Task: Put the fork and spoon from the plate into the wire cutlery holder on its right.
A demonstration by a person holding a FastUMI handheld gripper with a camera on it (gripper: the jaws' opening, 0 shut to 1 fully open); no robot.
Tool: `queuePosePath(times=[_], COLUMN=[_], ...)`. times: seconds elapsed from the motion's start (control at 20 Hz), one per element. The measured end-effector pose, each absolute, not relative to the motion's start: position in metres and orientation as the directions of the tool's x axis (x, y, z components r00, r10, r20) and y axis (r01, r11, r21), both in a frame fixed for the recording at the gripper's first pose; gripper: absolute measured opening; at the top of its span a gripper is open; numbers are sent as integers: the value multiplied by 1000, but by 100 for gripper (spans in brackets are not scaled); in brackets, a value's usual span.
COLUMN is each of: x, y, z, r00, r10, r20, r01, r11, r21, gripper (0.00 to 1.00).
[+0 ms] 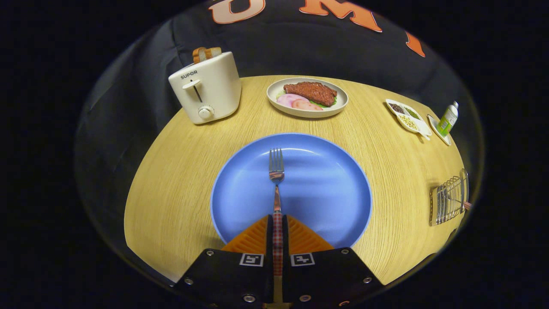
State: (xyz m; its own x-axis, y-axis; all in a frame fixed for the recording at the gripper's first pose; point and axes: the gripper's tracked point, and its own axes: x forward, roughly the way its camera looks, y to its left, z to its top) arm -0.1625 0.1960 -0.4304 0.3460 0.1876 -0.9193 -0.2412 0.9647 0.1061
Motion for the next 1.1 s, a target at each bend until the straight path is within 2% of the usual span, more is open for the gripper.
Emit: queuePosePath(times=[0.3,0.65,1.1], x=[-141,-116,-101], y=[164,95,7], z=[-400,-355,-312], r00=[422,530,584], r10=[192,142,74], r20=[-886,-836,-808], r01=[-281,-252,-175], r11=[957,968,984], r21=[74,5,-36], gripper=[8,9,8])
